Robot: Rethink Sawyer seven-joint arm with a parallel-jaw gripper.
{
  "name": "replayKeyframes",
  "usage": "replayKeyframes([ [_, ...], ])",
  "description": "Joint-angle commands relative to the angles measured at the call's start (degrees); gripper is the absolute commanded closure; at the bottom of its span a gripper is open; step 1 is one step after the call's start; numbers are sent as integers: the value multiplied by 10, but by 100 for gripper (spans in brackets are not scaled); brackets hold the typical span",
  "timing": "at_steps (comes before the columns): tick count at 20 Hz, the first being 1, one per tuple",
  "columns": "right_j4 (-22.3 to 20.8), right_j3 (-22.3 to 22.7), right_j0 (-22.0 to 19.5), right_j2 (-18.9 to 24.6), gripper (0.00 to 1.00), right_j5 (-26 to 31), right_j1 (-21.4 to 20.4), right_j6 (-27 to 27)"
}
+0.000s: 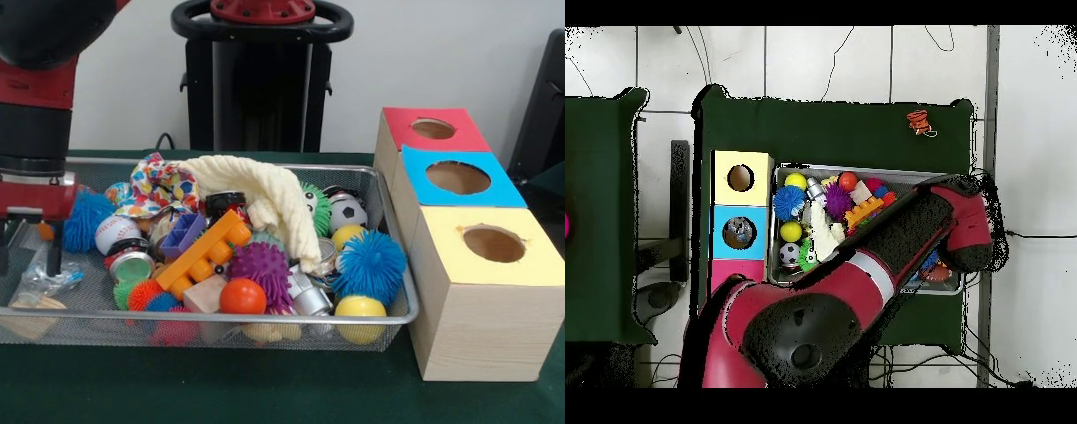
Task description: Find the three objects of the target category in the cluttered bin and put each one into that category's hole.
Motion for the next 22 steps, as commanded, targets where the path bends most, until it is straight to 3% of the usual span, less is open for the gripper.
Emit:
replayKeyframes([
  [1, 57, 28, -18, 117, 0, -34, -15, 153],
  [7, 45, 27, -17, 124, 0, -32, -9, 180],
  [22, 63, 18, -29, 162, 0, 0, -2, 175],
])
